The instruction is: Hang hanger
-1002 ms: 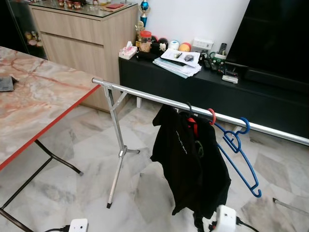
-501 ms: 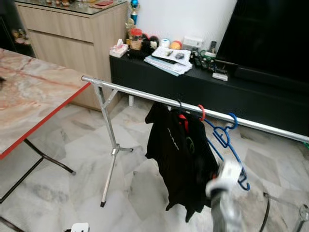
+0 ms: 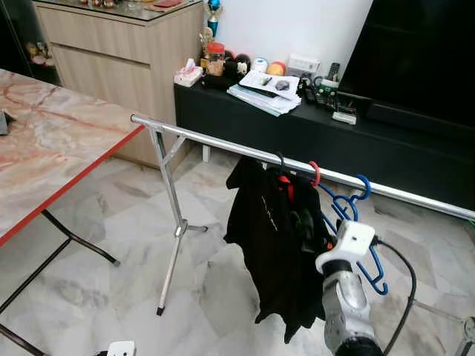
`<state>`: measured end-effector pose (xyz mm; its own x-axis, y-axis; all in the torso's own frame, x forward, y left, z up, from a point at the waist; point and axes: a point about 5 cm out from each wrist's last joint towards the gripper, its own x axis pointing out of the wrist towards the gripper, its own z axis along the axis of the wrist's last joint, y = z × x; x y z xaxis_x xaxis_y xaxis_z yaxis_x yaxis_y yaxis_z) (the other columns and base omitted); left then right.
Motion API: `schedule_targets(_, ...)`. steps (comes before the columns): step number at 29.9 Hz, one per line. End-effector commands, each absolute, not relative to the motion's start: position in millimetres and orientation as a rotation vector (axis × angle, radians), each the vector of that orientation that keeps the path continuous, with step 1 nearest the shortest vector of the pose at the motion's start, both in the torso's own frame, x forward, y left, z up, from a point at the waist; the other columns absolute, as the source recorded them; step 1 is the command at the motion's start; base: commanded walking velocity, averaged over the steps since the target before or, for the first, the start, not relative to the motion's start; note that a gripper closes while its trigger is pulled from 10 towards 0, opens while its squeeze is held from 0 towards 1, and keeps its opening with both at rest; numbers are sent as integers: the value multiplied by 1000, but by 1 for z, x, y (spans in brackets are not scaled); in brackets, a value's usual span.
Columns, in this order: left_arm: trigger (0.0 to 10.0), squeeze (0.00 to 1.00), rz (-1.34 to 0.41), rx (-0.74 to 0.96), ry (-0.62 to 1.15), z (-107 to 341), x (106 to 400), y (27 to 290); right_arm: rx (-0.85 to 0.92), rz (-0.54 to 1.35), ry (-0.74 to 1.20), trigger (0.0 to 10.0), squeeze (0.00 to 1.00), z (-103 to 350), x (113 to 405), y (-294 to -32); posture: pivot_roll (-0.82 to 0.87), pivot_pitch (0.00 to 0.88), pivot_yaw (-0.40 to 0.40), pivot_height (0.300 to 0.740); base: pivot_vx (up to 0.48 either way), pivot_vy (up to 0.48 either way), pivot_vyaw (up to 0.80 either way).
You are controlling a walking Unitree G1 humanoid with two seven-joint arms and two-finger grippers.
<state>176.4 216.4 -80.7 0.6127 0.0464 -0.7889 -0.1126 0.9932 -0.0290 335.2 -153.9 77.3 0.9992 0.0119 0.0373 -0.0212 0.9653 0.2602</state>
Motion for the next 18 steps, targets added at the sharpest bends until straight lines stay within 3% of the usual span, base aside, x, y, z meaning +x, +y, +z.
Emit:
schedule_targets(1, 10000, 0, 106, -94, 927, -84, 171, 216, 267, 4, -27, 10000, 0, 77, 333, -156, 51, 68, -96, 740, 0, 0, 0)
schedule_targets(18, 10000, 0, 102, -92, 948, -86, 161, 225, 212, -25, -39, 10000, 0, 66, 310, -162, 44, 62, -96, 740, 0, 0, 0)
